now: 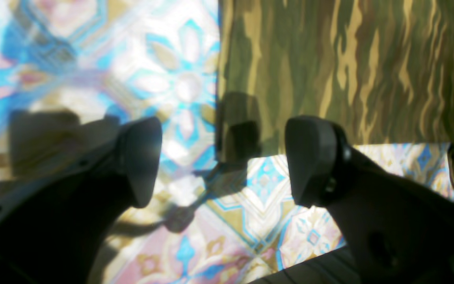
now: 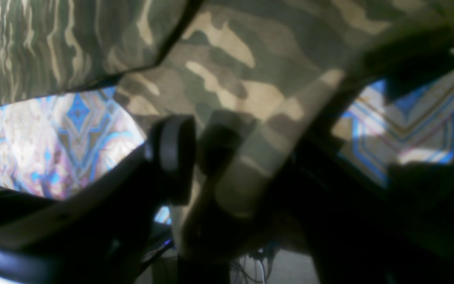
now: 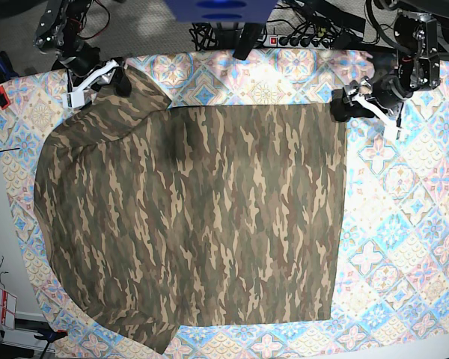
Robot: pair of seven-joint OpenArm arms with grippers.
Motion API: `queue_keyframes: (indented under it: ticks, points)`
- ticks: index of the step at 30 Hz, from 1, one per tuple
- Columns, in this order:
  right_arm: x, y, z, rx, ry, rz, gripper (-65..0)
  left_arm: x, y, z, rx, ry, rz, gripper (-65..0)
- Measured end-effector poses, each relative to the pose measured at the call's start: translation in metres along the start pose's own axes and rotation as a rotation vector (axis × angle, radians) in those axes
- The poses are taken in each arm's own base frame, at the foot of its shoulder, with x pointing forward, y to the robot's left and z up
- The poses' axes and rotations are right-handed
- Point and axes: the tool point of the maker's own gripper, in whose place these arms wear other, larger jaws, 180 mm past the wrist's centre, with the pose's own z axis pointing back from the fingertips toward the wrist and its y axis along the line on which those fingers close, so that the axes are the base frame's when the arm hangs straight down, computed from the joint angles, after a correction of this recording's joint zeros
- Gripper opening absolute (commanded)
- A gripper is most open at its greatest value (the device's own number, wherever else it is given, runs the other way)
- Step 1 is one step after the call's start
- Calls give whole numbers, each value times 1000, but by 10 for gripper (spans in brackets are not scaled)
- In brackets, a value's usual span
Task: Fold the T-shirt properly
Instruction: 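Grasp the shirt's shoulder edges with both grippers, then lift the shoulder edges and pull them toward the hem with both grippers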
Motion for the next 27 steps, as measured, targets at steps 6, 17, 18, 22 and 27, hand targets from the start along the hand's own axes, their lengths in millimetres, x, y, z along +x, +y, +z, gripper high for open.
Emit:
queue_keyframes:
  ticks: [6, 17, 18, 22, 27]
  points:
    - [0, -1, 0, -1, 2, 1, -349, 0, -8, -9, -27, 9, -10, -175]
    - [0, 0, 0, -1, 1, 2, -350, 7, -32, -41, -115, 9, -8, -178]
    - [0, 0, 0, -1, 0, 2, -350, 6, -35, -45, -132, 4, -2, -178]
    - [-2, -1, 1, -3, 0, -2, -351, 0, -50, -56, -175, 30, -8, -180]
    - [-1, 0, 5, -15, 14, 21, -399, 0, -51, -58, -170, 19, -9, -281]
